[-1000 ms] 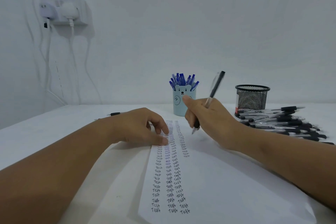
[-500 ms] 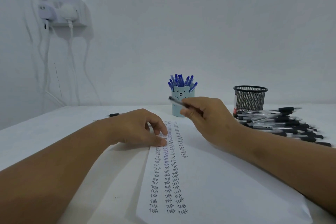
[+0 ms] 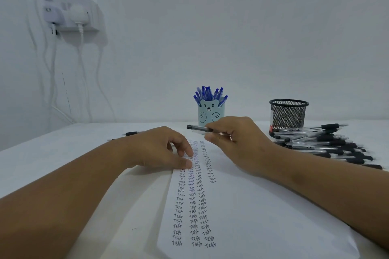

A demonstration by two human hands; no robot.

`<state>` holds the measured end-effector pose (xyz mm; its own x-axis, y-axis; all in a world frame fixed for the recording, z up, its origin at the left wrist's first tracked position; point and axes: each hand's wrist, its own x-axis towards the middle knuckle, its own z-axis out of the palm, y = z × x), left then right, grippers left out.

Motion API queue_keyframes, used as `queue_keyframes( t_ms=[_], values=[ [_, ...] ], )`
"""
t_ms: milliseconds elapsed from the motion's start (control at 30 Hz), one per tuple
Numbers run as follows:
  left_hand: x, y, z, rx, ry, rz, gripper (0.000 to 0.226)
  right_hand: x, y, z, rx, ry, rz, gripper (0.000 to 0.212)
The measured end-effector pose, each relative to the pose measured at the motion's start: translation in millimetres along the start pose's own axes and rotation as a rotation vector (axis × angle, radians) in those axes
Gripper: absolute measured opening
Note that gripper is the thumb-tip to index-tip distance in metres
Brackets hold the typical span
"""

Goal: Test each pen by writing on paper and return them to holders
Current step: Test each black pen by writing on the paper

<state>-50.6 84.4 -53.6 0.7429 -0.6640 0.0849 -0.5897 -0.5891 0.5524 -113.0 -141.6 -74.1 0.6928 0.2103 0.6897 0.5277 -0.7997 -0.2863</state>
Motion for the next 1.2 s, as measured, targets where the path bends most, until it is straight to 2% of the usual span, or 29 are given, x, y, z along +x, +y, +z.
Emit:
queue_keyframes(
  t_ms=[167,233,400,533,667,867,1200],
  values=[
    [-2,2,0,0.016,0.0,-0.002,0.014,2,-4,-2,-0.022,-0.04,-0.012,0.027],
    [-2,2,1,0.022,0.016,-0.011,0.013,5,-1,-6,-0.039,-0.063,-0.026,0.023],
    [3,1,5,0.115,0.188,0.043,0.013,18,9,-34,-0.155,-0.125,0.073,0.02],
    [5,1,10,0.072,0.265,0.1,0.005,26,19,-62,-0.329,-0.164,0.121,0.032],
    [6,-1,14,0.068,0.256,0.118,0.005,32,32,-88,-0.547,-0.219,0.244,0.034],
    [7,-1,14,0.104,0.254,0.124,0.004,27,54,-105,-0.744,-0.299,0.447,0.039],
    [7,2,15,0.113,0.244,0.117,0.01,24,57,-110,-0.882,-0.4,0.509,0.042]
  ],
)
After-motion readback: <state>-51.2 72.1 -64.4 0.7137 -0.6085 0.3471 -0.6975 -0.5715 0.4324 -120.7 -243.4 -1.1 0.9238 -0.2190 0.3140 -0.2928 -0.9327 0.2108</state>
